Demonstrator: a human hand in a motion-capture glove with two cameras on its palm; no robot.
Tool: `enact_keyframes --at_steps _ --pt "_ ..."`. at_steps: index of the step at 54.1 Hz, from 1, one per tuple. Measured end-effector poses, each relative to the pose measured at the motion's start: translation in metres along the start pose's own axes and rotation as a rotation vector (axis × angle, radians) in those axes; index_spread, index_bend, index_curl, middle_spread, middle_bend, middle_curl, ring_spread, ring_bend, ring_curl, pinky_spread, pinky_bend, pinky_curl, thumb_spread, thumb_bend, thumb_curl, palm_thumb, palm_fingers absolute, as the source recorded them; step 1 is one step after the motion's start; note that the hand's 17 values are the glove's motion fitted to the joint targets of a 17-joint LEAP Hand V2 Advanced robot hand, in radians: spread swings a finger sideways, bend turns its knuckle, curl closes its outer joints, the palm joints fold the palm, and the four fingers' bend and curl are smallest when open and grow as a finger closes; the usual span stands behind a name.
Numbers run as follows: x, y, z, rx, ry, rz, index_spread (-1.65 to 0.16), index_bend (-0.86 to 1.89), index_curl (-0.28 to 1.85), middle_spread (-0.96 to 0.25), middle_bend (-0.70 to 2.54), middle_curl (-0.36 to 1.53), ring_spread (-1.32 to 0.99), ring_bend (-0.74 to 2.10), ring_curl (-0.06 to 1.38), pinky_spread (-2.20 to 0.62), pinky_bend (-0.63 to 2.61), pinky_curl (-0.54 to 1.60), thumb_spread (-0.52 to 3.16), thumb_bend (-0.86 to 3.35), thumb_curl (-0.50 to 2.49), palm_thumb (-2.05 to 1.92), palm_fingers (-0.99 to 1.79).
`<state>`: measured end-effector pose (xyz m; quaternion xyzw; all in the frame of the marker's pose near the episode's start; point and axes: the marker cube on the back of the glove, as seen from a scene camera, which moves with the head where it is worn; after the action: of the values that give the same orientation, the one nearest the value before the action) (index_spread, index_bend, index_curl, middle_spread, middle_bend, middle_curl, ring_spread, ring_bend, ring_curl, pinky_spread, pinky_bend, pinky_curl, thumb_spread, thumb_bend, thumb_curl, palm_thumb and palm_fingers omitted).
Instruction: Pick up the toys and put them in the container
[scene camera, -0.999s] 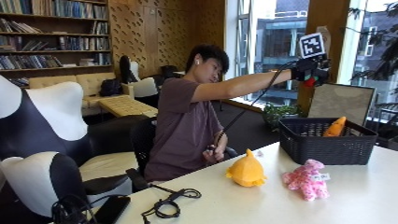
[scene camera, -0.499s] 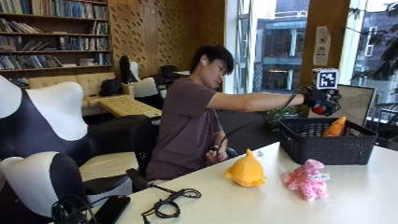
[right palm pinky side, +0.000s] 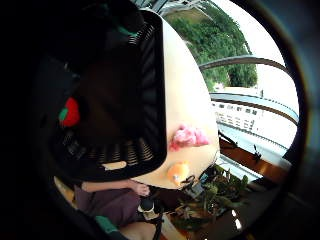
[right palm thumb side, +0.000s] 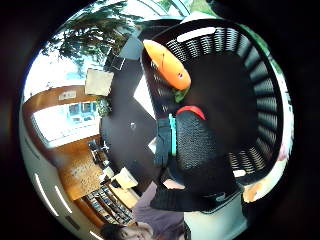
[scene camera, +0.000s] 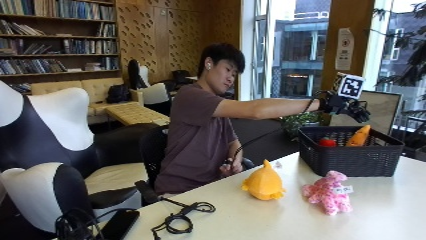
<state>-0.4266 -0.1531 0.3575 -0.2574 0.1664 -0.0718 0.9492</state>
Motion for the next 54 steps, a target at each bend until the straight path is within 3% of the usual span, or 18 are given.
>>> enact_keyframes --at_steps 4,6,12,16,20,23,28,33,38,54 --pt "0.027 0.023 -0.017 0.032 -0.054 -0.273 -0.27 0.09 0.57 -0.07 0.14 0.45 -0.04 0.62 0.35 0.00 0.98 0.40 1.30 -0.04 0.67 -0.07 -0.19" --pt "0.042 0.029 -0.024 0.046 -0.061 -0.299 -0.27 0.09 0.55 -0.07 0.14 0.44 -0.04 0.64 0.35 0.00 0.96 0.39 1.32 -0.04 0.64 -0.06 -0.18" --pt "0.097 0.032 -0.036 0.096 0.035 0.020 -0.26 0.10 0.49 -0.05 0.15 0.41 -0.03 0.63 0.35 0.01 0.94 0.38 1.36 -0.04 0.55 -0.06 -0.16" --pt "0.130 0.043 -0.042 0.110 -0.014 -0.054 -0.26 0.11 0.46 -0.05 0.16 0.40 -0.03 0.63 0.35 0.01 0.93 0.37 1.38 -0.03 0.50 -0.05 -0.14" --pt "0.175 0.044 -0.037 0.116 0.026 0.034 -0.26 0.12 0.43 -0.04 0.16 0.39 -0.03 0.62 0.34 0.01 0.92 0.37 1.40 -0.02 0.47 -0.03 -0.13" --pt "0.205 0.049 -0.031 0.116 0.014 -0.057 -0.26 0.12 0.42 -0.03 0.16 0.38 -0.03 0.61 0.34 0.01 0.91 0.37 1.43 -0.01 0.44 -0.02 -0.13" --pt "0.240 0.042 -0.015 0.110 0.049 0.076 -0.26 0.13 0.39 -0.03 0.16 0.37 -0.03 0.60 0.34 0.01 0.90 0.36 1.45 -0.01 0.42 -0.01 -0.12" --pt "0.265 0.043 0.004 0.092 -0.013 -0.057 -0.26 0.13 0.37 -0.03 0.16 0.36 -0.03 0.59 0.33 0.01 0.89 0.36 1.47 -0.01 0.40 0.00 -0.12" --pt "0.295 0.034 0.033 0.082 0.134 0.037 -0.26 0.14 0.36 -0.03 0.16 0.35 -0.03 0.58 0.33 0.02 0.88 0.35 1.48 -0.01 0.38 0.00 -0.12" --pt "0.317 0.007 0.144 -0.019 -0.068 0.061 -0.26 0.14 0.33 -0.01 0.16 0.33 -0.03 0.50 0.31 0.02 0.85 0.34 1.47 -0.01 0.35 0.01 -0.14"
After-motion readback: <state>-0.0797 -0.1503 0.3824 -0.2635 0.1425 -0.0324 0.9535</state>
